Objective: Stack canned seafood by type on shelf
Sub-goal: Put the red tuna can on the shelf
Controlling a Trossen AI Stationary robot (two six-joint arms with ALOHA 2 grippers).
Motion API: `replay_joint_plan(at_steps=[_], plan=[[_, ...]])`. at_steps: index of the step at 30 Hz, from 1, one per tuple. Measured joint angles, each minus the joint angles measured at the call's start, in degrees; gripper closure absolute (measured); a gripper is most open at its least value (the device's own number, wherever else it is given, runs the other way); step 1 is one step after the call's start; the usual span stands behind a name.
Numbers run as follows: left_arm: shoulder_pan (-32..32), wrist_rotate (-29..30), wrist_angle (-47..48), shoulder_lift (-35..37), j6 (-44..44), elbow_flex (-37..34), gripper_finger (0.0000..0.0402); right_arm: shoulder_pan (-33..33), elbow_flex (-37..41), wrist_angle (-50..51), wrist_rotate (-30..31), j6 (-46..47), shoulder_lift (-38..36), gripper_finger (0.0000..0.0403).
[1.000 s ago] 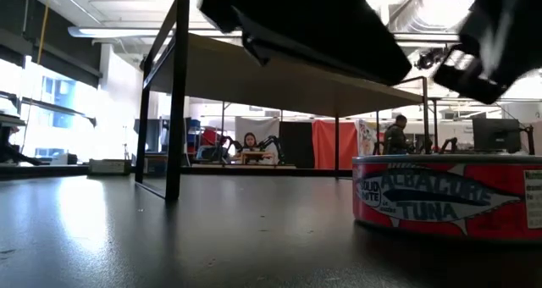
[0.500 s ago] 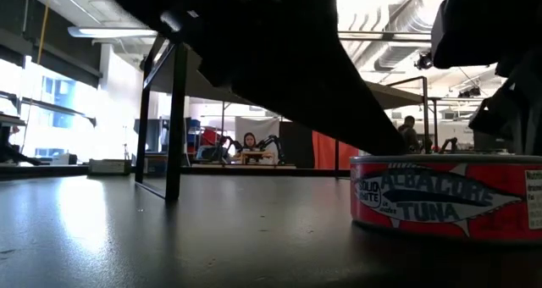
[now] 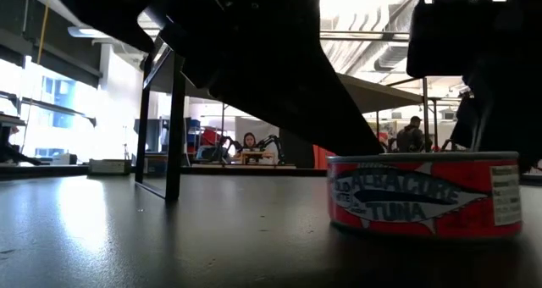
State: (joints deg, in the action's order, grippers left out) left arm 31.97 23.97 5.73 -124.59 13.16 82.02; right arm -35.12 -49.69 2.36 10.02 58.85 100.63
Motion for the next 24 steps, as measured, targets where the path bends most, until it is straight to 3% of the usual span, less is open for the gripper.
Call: replay_joint_plan(at_steps=[12, 24], plan=[[0.33, 0.01, 0.80, -0.34, -0.38, 0.02, 0.0402, -0.67, -4.65, 2.36, -2.73, 0.13, -2.09, 0.0403], [-0.17, 0.41, 0.70, -0.97, -1.36, -0.16, 0.0402, -0.47, -10.80, 3.35, -1.28, -4.79, -2.22, 0.0403]])
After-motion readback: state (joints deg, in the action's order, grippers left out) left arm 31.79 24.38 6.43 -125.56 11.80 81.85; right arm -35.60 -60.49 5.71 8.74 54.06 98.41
